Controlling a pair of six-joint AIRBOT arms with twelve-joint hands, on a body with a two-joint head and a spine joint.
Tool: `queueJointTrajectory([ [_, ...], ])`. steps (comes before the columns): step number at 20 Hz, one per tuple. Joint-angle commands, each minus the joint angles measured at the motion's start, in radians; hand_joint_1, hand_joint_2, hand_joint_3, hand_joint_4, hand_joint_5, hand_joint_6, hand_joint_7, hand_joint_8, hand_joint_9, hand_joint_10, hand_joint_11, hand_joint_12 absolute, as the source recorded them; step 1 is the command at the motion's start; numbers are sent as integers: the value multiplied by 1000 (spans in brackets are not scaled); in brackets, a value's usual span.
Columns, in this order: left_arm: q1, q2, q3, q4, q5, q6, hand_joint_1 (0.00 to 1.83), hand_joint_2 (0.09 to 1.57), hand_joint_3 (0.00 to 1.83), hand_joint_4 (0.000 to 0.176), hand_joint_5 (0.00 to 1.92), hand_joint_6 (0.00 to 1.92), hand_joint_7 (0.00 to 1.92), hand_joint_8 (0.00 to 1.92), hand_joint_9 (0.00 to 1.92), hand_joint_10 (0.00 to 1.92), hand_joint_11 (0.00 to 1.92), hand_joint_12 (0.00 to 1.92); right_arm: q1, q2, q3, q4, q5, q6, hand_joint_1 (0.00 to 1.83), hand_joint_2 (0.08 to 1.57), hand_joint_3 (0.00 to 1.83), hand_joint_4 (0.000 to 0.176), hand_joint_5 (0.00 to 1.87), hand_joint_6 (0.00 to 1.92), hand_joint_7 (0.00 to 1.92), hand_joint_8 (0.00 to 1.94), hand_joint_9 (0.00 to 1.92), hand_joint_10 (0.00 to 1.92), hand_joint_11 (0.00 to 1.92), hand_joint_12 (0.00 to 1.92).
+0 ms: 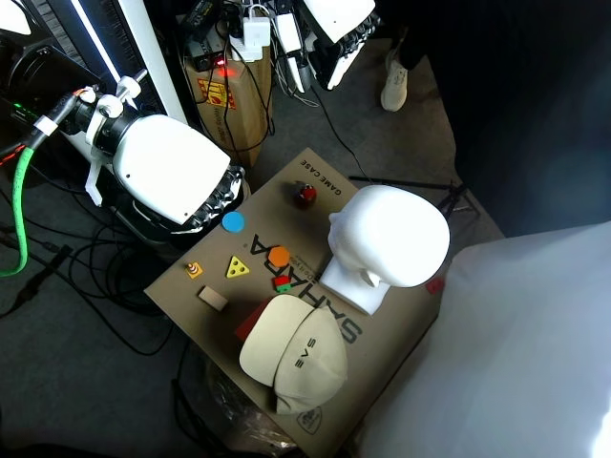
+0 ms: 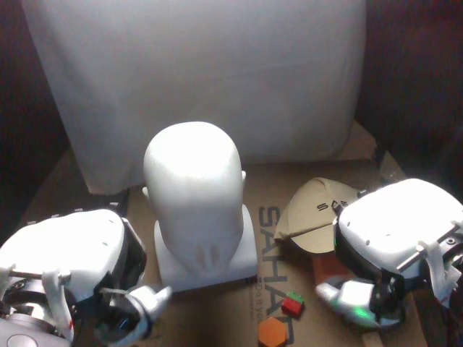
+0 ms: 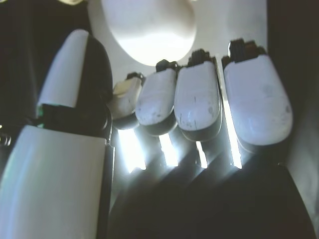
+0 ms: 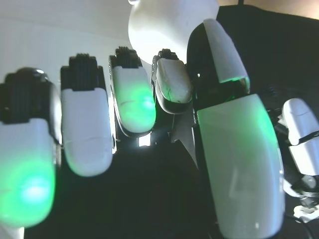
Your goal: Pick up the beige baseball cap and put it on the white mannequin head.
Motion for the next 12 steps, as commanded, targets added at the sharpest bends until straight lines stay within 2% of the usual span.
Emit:
queueJointTrajectory([
  [1, -12, 6, 3, 80, -56, -2, 0, 1092, 41, 0, 72, 16, 11, 6, 1, 5, 0, 177, 7, 3, -4, -71, -38, -5, 0, 946, 95, 0, 78, 17, 101, 8, 86, 21, 0, 386],
  [2, -12, 6, 3, 80, -56, -2, 0, 1100, 10, 0, 68, 7, 0, 0, 0, 0, 0, 29, 8, 3, -4, -71, -38, -10, 0, 976, 33, 0, 86, 2, 112, 1, 99, 4, 0, 394],
  [3, -11, 7, 2, 80, -56, -2, 0, 1101, 8, 0, 58, 3, 0, 0, 0, 0, 0, 5, 7, 4, 0, -71, -28, -20, 0, 977, 30, 0, 86, 1, 116, 3, 106, 6, 0, 394],
  [7, 3, 9, 1, 92, -59, -2, 0, 1101, 4, 0, 58, 7, 0, 0, 0, 0, 11, 5, -2, 7, 43, -71, 49, -83, 0, 984, 15, 0, 81, 1, 118, 0, 107, 2, 0, 396],
  [9, 37, 5, 7, 137, -82, -10, 0, 1099, 1, 0, 93, 4, 38, 2, 51, 5, 99, 58, -6, 11, 90, -83, 97, -90, 0, 982, 8, 0, 103, 5, 133, 3, 115, 3, 0, 448],
  [10, 56, 0, 14, 157, -87, -22, 0, 1099, 1, 0, 98, 3, 45, 1, 58, 4, 107, 65, -14, 17, 109, -101, 118, -68, 0, 982, 7, 0, 105, 5, 135, 3, 117, 3, 0, 452],
  [12, 112, -25, 34, 218, -139, -73, 0, 1095, 0, 0, 100, 3, 49, 2, 62, 4, 105, 68, -61, 32, 158, -254, 169, 77, 172, 990, 7, 0, 92, 1, 138, 3, 118, 3, 0, 451],
])
